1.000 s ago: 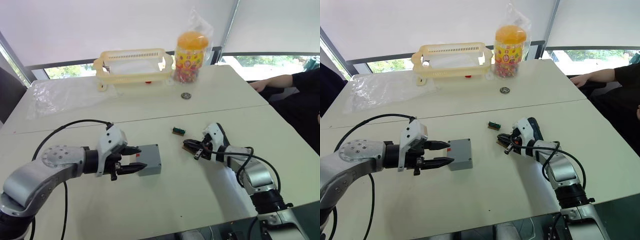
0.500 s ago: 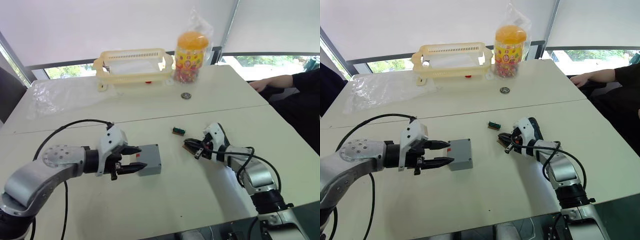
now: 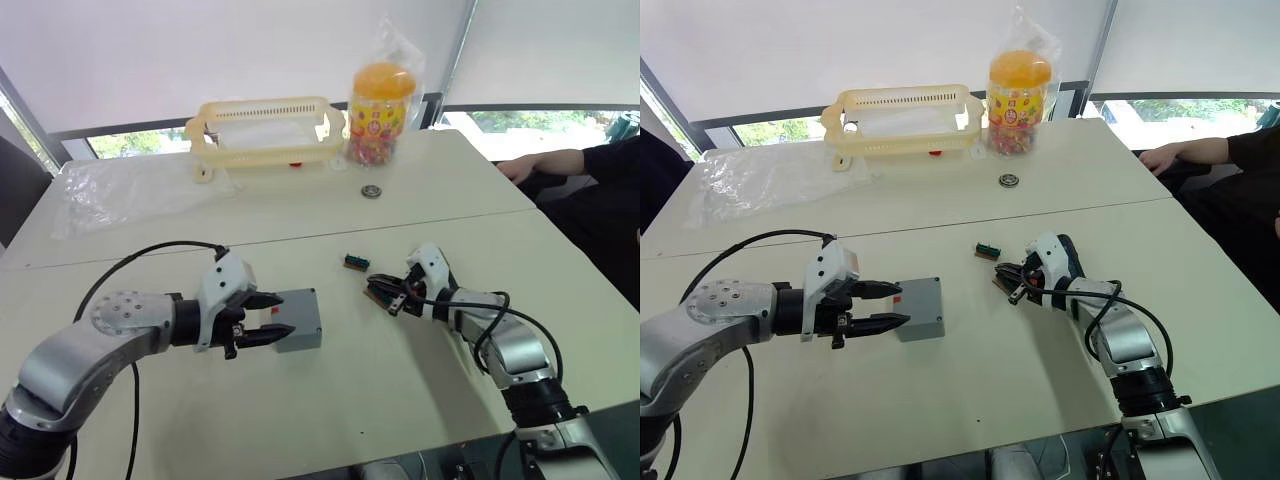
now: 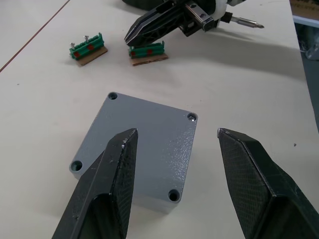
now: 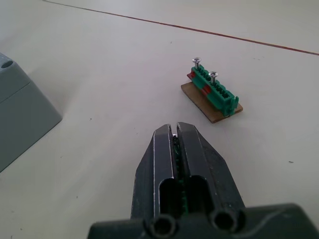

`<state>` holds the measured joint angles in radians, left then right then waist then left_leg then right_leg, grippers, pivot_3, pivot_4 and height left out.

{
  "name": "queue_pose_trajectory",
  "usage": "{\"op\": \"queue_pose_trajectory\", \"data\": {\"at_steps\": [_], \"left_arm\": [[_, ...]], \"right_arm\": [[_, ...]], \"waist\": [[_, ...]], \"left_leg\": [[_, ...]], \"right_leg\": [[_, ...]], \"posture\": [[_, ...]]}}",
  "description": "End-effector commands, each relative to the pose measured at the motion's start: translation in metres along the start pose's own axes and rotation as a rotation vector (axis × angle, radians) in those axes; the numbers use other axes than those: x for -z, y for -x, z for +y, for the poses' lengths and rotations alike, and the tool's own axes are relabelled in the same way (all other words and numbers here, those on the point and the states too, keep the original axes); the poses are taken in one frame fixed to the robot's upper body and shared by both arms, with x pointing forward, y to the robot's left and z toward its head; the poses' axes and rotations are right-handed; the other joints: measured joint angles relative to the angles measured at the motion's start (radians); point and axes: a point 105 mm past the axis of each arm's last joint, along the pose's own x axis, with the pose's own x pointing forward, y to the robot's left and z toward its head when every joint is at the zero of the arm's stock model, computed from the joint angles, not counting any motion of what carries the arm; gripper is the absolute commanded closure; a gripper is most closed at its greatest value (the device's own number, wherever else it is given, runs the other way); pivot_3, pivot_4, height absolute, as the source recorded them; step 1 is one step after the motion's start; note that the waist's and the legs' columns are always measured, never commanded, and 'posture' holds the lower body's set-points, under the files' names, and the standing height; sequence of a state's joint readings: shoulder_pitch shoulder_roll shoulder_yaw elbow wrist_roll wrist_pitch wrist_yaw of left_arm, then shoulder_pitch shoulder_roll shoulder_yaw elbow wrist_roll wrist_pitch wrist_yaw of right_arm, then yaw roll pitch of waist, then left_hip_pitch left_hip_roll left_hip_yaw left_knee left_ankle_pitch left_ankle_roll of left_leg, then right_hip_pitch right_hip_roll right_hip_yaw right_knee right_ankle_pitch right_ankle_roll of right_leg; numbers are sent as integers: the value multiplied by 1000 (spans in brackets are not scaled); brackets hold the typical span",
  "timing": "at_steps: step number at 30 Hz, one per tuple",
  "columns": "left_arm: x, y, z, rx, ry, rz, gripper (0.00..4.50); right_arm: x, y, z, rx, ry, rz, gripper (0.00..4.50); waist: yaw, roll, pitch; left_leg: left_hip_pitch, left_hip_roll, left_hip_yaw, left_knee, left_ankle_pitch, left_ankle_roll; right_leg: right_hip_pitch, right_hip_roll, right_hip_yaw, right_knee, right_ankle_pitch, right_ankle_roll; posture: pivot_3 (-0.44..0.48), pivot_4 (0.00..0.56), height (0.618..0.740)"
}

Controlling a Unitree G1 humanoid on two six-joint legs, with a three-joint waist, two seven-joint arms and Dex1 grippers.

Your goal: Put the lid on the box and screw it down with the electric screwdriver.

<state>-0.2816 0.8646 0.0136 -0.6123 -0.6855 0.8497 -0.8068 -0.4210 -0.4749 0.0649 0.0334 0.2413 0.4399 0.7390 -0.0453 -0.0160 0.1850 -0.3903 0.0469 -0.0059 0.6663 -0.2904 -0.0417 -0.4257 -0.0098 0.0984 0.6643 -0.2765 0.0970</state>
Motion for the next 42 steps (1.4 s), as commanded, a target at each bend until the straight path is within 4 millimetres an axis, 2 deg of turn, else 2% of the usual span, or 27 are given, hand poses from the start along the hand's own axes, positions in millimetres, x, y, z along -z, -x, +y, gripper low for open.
{"op": "queue_pose_trajectory", "data": {"at_steps": [1, 7, 10, 15, 20, 27, 42], "left_arm": [[-3, 1, -2, 6, -24, -14, 1931], [-2, 0, -2, 9, -17, -18, 1931], [-1, 2, 0, 3, -12, -19, 1931], [-1, 12, 11, -34, -20, 0, 1931], [2, 25, 22, -69, -36, 39, 1931], [5, 31, 24, -81, -33, 47, 1931], [7, 24, 15, -80, -22, 33, 1931]], "right_arm": [[-32, 5, -5, 21, 49, -88, 4448], [-42, 8, 1, 7, 43, -104, 4448], [-57, 8, 5, -12, 46, -139, 4448], [-85, 1, 33, -144, 36, -189, 4448], [-95, -10, 54, -246, 16, -188, 4448], [-85, -25, 70, -318, 43, -136, 4448], [-64, -38, 85, -389, 54, -76, 4448]], "waist": [[0, 0, 0], [0, 0, 0], [0, 0, 0], [-3, 0, 0], [-1, 0, 0], [0, 0, 0], [0, 0, 0]], "left_leg": [[0, 0, 0, 0, 0, 0], [0, 0, 0, 0, 0, 0], [0, 0, 0, 0, 0, 0], [0, 0, 0, 0, 0, 0], [0, 0, -1, 0, 0, 0], [0, 0, 0, 0, 0, 0], [0, 0, 0, 0, 0, 0]], "right_leg": [[0, 0, 0, 0, 0, 0], [0, 0, 0, 0, 0, 0], [0, 0, 0, 0, 0, 0], [0, 0, 0, 0, 0, 0], [0, 0, -1, 0, 0, 0], [0, 0, 0, 0, 0, 0], [-1, 0, -1, 0, 0, 0]], "posture": [[0, 150, 740], [0, 150, 740], [0, 150, 740], [0, 150, 740], [0, 150, 740], [0, 150, 740], [0, 150, 740]]}}
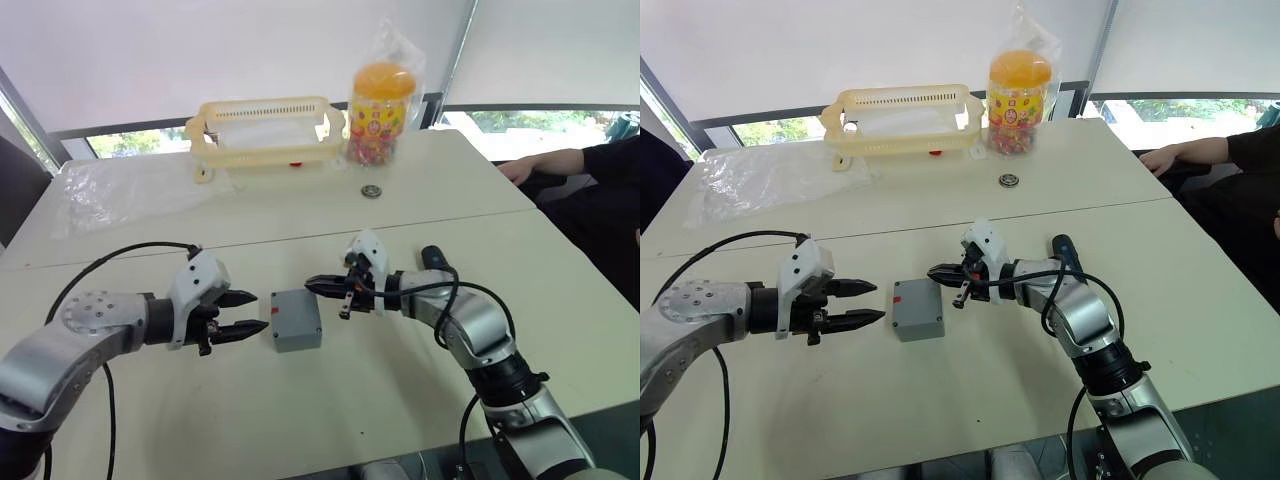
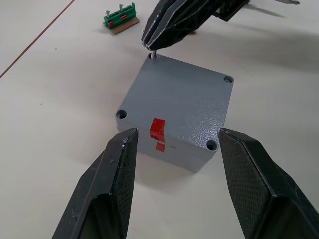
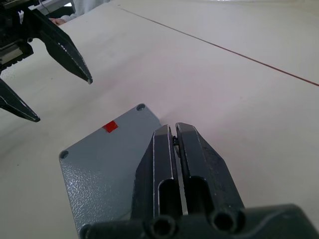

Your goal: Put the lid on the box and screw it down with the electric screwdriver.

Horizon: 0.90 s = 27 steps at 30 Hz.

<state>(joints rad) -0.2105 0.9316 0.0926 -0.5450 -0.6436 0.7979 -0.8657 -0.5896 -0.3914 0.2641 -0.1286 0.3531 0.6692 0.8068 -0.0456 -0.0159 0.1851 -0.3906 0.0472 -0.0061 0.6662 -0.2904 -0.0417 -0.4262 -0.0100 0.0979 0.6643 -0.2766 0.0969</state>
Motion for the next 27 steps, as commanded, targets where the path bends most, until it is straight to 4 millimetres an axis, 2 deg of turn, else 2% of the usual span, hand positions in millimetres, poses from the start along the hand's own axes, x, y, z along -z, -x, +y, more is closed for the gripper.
{"op": "queue_pose_trajectory", "data": {"at_steps": [1, 15, 27], "left_arm": [[-8, 1, -3, -3, -36, -25, 1931], [-7, -1, -3, -6, -30, -29, 1931], [-8, -3, -3, -3, -30, -33, 1931]], "right_arm": [[-7, -1, 1, -8, 34, -26, 4448], [-14, 5, -5, 22, 32, -51, 4448], [-3, 5, -6, 28, 28, -19, 4448]], "waist": [[0, 0, 0], [0, 0, 0], [0, 0, 0]], "left_leg": [[0, 0, 0, 0, 0, 0], [0, 0, 0, 0, 0, 0], [0, 0, 0, 0, 0, 0]], "right_leg": [[0, 0, 0, 0, 0, 0], [0, 0, 0, 0, 0, 0], [0, 0, 0, 0, 0, 0]], "posture": [[0, 150, 740], [0, 150, 740], [0, 150, 740]]}}
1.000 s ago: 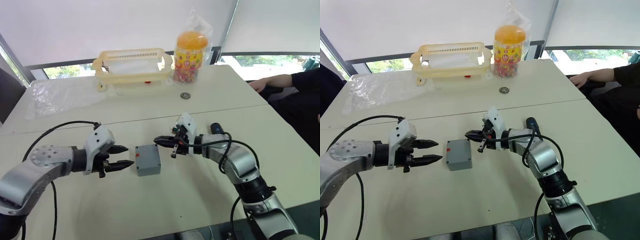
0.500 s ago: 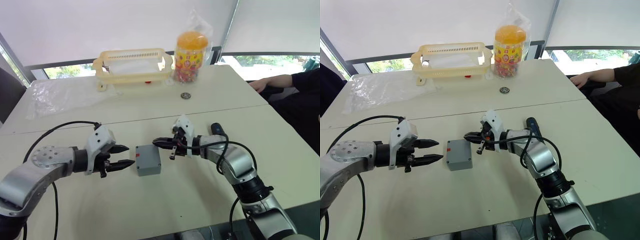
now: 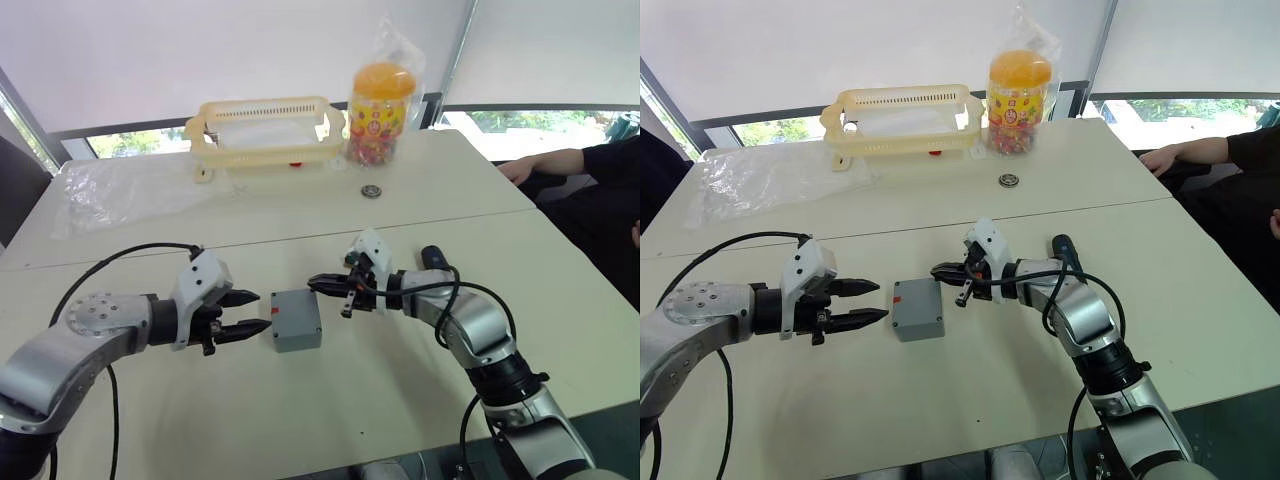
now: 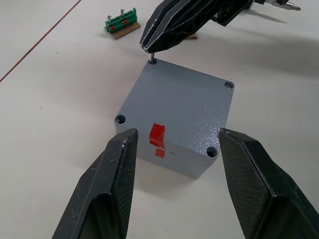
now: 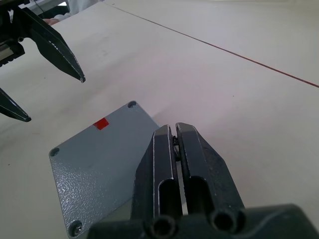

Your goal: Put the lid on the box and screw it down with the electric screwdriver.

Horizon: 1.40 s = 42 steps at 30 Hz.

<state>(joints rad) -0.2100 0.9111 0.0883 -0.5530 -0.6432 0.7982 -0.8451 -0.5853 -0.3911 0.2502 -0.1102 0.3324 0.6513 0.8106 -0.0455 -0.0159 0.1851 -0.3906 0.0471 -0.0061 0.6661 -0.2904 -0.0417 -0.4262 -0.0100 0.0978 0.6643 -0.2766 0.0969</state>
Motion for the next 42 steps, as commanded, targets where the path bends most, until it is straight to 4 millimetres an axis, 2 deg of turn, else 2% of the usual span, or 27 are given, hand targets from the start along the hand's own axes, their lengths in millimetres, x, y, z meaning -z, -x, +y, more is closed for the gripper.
{"op": "queue_pose_trajectory", "data": {"at_steps": [1, 20, 23, 27, 28, 33, 37, 40, 42], "left_arm": [[-7, 0, -2, 5, -33, -16, 1931], [-7, -1, -4, -2, -35, -20, 1931], [-7, -1, -4, -1, -36, -23, 1931], [-9, -1, -2, -2, -37, -31, 1931], [-12, 0, -1, 0, -36, -42, 1931], [-27, 2, 2, 24, -45, -87, 1931], [-42, -5, -8, 132, -117, -103, 1931], [-54, -13, -25, 260, -204, -111, 1931], [-59, -19, -31, 314, -240, -121, 1931]], "right_arm": [[-4, 2, 0, 3, 24, -19, 4448], [0, -8, 3, -22, 35, -9, 4448], [-4, -6, 1, -10, 49, -20, 3573], [-17, 0, -1, 6, 65, -53, 1523], [-24, 4, -2, 10, 73, -69, 1019], [-56, 29, -9, 58, 73, -135, 1019], [-79, 75, -29, 148, -36, -100, 1019], [-76, 122, -49, 251, -127, 67, 1019], [-64, 148, -55, 295, -192, 199, 478]], "waist": [[0, 0, 0], [0, 0, 0], [0, 0, 0], [0, 0, 0], [0, 0, 0], [2, 0, 0], [5, 0, 0], [9, 0, 0], [7, 0, 0]], "left_leg": [[0, 0, 0, 0, 0, 0], [0, 0, 0, 0, 0, 0], [0, 0, 0, 0, 0, 0], [0, 0, 0, 0, 0, 0], [0, 0, 0, 0, 0, 0], [0, 0, 0, 0, 0, 0], [-1, 0, 0, 0, 0, 0], [-1, -1, 0, 0, 0, 0], [-1, -1, 0, 0, 0, 0]], "right_leg": [[0, 0, 0, 0, 0, 0], [0, 0, 0, 0, 0, 0], [0, 0, 0, 0, 0, 0], [0, 0, 0, 0, 0, 0], [0, 0, 0, 0, 0, 0], [0, 0, 0, 0, 0, 0], [0, 0, 0, 0, 0, 0], [0, -1, 0, -1, 0, 0], [0, -1, 0, -2, 0, 0]], "posture": [[0, 150, 740], [0, 150, 740], [0, 150, 740], [0, 150, 740], [0, 150, 740], [0, 150, 740], [0, 150, 740], [0, 150, 740], [0, 150, 740]]}}
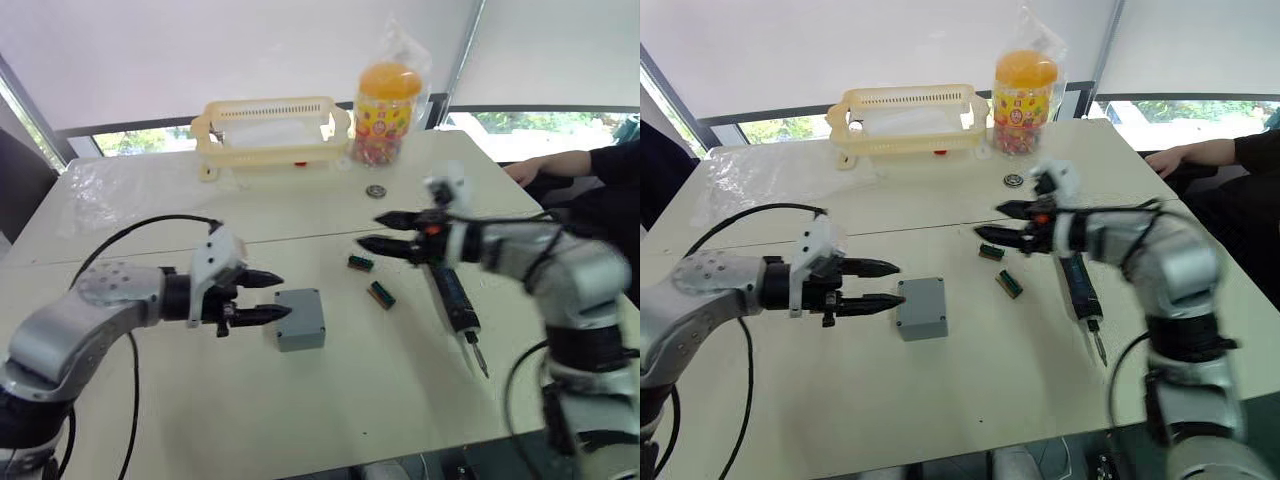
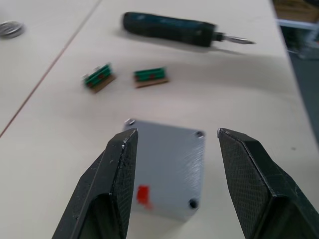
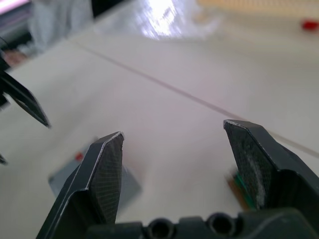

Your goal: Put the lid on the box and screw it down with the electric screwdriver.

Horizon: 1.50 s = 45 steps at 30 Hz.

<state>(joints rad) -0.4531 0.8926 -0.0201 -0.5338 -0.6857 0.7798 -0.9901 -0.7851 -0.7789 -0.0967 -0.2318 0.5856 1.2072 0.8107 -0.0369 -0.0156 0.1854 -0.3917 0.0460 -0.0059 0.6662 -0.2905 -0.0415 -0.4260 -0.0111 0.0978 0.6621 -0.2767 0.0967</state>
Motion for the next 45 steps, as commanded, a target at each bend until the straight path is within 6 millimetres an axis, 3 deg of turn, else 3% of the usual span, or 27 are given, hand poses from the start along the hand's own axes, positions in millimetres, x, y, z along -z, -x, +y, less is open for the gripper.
{"op": "queue_pose_trajectory", "data": {"at_steps": [1, 4, 8, 15, 40, 43, 45], "left_arm": [[-13, -13, -11, 102, -85, -36, 1931], [-12, -23, -17, 147, -117, -34, 1931], [-12, -30, -21, 166, -148, -34, 1931], [-11, -40, -27, 161, -115, -76, 1931], [-7, -34, -31, 71, -2, -89, 1931], [-5, -32, -32, 61, 14, -87, 1931], [-5, -31, -32, 53, 21, -86, 1931]], "right_arm": [[16, 35, -12, 42, -96, 197, 128], [41, 58, -17, 85, -237, 395, 20], [55, 69, -27, 150, -373, 486, 20], [80, 62, -33, 107, -592, 571, 20], [140, 35, -47, 224, -601, 764, 20], [147, 30, -49, 226, -580, 783, 857], [150, 28, -48, 219, -568, 795, 1902]], "waist": [[-3, 0, 0], [-14, 0, 0], [-32, 0, 0], [-30, 0, 0], [-30, -3, -1], [-32, -7, -4], [-32, -9, -5]], "left_leg": [[0, 0, 0, 0, 0, 0], [0, 1, 0, -1, 0, 0], [1, 1, 1, -1, 0, 1], [0, 0, 1, 0, 0, 1], [0, 1, 0, 0, 0, 1], [1, 1, 0, 1, 0, 1], [2, 1, 1, 1, 0, 1]], "right_leg": [[0, 0, 0, 0, 0, 0], [0, 1, 1, -1, 0, 0], [0, 2, 2, 0, 0, 0], [-1, 1, 2, -1, 0, 0], [-1, 1, 1, 0, 0, 1], [1, 1, 1, 0, 0, 1], [2, 1, 2, 0, 0, 1]], "posture": [[0, 150, 740], [0, 150, 740], [0, 150, 740], [0, 150, 740], [0, 150, 740], [0, 150, 740], [0, 150, 740]]}}
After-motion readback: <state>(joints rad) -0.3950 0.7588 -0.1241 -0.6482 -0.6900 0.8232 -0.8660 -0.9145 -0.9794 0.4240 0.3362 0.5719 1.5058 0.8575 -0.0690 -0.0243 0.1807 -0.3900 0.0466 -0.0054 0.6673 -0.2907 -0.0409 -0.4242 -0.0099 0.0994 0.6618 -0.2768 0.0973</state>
